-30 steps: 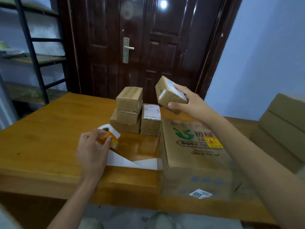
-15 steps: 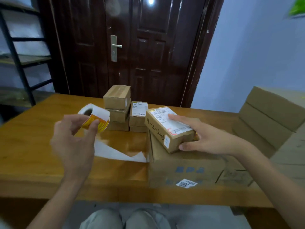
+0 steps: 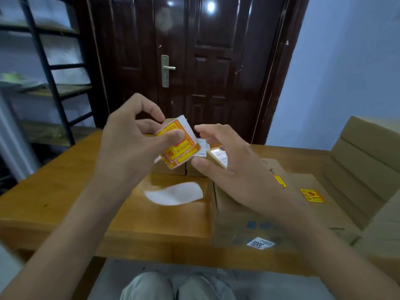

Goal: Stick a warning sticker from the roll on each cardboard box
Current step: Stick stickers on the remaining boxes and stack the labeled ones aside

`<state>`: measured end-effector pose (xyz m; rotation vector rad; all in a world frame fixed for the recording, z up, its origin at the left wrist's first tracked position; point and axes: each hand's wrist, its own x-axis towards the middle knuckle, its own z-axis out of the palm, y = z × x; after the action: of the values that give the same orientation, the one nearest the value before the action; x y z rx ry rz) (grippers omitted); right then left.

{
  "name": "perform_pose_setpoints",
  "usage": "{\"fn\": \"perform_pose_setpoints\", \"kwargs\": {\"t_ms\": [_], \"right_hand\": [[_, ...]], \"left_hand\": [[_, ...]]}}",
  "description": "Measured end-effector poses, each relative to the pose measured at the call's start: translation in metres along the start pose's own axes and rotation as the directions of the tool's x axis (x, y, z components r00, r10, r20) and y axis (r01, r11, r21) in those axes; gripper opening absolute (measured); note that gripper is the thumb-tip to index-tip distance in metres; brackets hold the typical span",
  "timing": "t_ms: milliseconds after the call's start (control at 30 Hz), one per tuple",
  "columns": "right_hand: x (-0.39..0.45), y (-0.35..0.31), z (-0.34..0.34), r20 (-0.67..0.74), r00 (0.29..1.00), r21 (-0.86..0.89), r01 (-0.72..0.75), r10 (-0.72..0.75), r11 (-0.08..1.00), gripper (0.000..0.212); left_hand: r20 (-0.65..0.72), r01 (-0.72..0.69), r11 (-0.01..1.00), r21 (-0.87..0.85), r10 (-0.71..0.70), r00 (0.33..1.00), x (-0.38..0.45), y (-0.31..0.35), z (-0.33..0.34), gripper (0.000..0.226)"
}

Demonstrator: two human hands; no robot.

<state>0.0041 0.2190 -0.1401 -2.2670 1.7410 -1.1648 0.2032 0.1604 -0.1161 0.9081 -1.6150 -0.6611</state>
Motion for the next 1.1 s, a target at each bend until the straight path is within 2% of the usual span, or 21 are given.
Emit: {"fn": "perform_pose_setpoints", "kwargs": {"t_ms": [100, 167, 233, 300, 367, 500, 600, 667, 767, 833, 900, 1033, 1100], "right_hand": [[0.003, -0.010, 0.018, -0.031, 1.000, 0.140, 0.011, -0.007, 0.990, 0.050], [-0.003, -0.012, 0.026, -0.032, 0.999, 0.175, -0.005, 0.011, 0.985, 0.057], [-0.012, -0.015, 0.033, -0.079, 0.996, 0.134, -0.021, 0.032, 0.991, 0.072], [-0.019, -0.020, 0.041, -0.138, 0.990, 0.028, 0.004, 0.000, 1.000, 0.079], [-0.025, -0.024, 0.048, -0.153, 0.988, -0.040, 0.028, -0.034, 0.999, 0.075], [-0.028, -0.021, 0.052, -0.146, 0.989, 0.070, -0.026, 0.036, 0.997, 0.062], [-0.030, -0.018, 0.047, -0.191, 0.978, 0.171, -0.049, 0.082, 0.984, 0.059], [-0.032, -0.017, 0.039, -0.205, 0.971, 0.306, -0.053, 0.120, 0.950, 0.056], [-0.033, -0.015, 0.028, -0.179, 0.973, 0.474, -0.045, 0.147, 0.879, 0.049], [-0.032, -0.014, 0.027, -0.155, 0.977, 0.539, -0.041, 0.148, 0.841, 0.047], [-0.031, -0.013, 0.028, -0.118, 0.984, 0.567, -0.044, 0.135, 0.822, 0.047], [-0.029, -0.005, 0.031, -0.047, 0.992, 0.607, -0.068, 0.121, 0.792, 0.056], [-0.030, -0.003, 0.033, -0.075, 0.991, 0.516, -0.059, 0.113, 0.855, 0.052]], "left_hand": [[0.039, 0.089, 0.976, -0.200, -0.083, 0.996, -0.010, -0.001, -0.003, 0.035], [0.032, 0.138, 0.956, -0.259, -0.135, 0.990, -0.015, -0.005, -0.006, 0.037], [0.033, 0.183, 0.942, -0.281, -0.181, 0.983, -0.021, -0.011, -0.005, 0.040], [0.045, 0.210, 0.928, -0.307, -0.206, 0.977, -0.028, -0.015, -0.001, 0.041], [0.046, 0.227, 0.914, -0.336, -0.225, 0.973, -0.033, -0.017, 0.004, 0.041], [0.028, 0.251, 0.902, -0.351, -0.258, 0.966, -0.040, -0.018, 0.012, 0.042], [0.081, 0.216, 0.893, -0.395, -0.200, 0.976, -0.044, -0.013, 0.012, 0.039], [0.154, 0.175, 0.905, -0.388, -0.124, 0.980, -0.046, -0.012, 0.006, 0.042], [0.278, 0.031, 0.967, -0.252, 0.042, 0.960, -0.047, -0.019, -0.003, 0.043], [0.315, -0.046, 0.987, -0.156, 0.093, 0.944, -0.046, -0.021, -0.006, 0.041], [0.318, -0.100, 0.991, -0.087, 0.123, 0.940, -0.044, -0.021, -0.008, 0.043], [0.291, -0.097, 0.987, -0.125, 0.130, 0.948, -0.042, -0.027, -0.009, 0.058], [0.272, -0.092, 0.989, -0.117, 0.121, 0.955, -0.044, -0.030, -0.008, 0.062]]}}
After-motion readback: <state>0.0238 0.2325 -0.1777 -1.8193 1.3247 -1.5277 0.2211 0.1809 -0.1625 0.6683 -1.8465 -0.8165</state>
